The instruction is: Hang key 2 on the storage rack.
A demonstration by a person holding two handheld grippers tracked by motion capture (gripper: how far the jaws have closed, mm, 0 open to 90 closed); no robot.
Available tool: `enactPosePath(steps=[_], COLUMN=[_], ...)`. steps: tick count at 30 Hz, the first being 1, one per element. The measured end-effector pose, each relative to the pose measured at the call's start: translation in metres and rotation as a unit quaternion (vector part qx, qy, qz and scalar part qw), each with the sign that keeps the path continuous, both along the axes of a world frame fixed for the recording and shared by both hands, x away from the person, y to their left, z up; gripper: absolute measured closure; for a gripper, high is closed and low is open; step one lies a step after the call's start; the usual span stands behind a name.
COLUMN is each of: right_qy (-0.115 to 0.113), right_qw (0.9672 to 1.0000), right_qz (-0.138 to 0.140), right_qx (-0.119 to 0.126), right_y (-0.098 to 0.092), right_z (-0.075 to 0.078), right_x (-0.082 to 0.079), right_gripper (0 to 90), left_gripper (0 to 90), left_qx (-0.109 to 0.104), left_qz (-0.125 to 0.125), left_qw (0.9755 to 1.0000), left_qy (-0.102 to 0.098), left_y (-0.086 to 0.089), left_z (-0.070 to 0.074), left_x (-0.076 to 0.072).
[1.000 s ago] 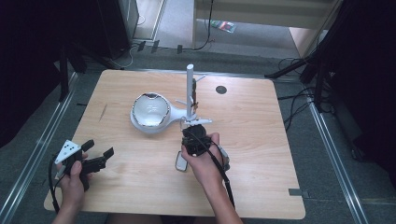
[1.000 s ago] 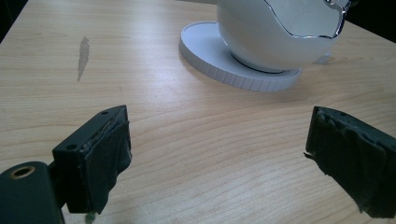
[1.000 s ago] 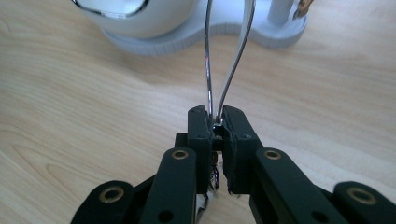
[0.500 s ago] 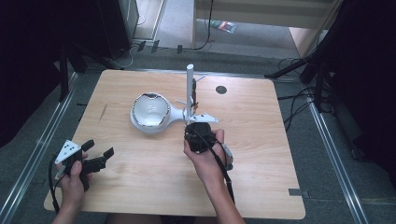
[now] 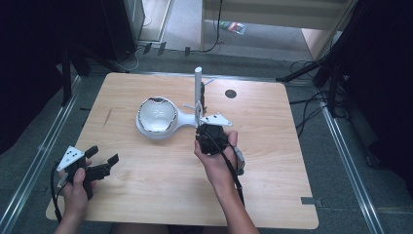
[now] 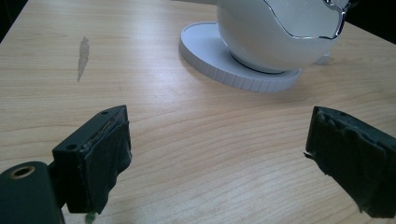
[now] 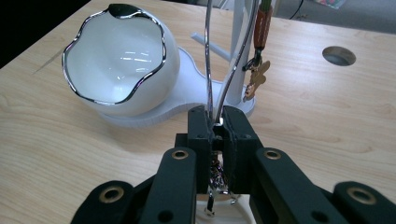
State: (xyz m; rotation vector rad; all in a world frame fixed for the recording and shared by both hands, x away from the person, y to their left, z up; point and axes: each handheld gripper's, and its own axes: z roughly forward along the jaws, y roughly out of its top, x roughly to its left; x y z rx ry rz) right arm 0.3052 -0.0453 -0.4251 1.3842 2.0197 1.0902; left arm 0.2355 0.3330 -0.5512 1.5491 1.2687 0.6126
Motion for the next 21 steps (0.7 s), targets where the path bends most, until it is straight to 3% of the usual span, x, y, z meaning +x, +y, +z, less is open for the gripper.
enactPosePath(steps=[7, 21], right_qy=[-0.015, -0.012], right_qw=[0.9999, 0.9999], right_qz=[-0.002, -0.009], right_qx=[-0.002, 0.002], right_y=[0.003, 0.003], right_z=[0.001, -0.006], right_x=[0.006, 0.02], right_gripper=[83.6, 83.6], left_gripper=[7.3, 7.3], left_qx=[0.0, -0.002], left_qz=[0.001, 0.002], left_qw=[1.0, 1.0], left_qy=[0.0, -0.002], left_y=[0.0, 0.0], left_z=[0.0, 0.0], left_x=[0.0, 0.0])
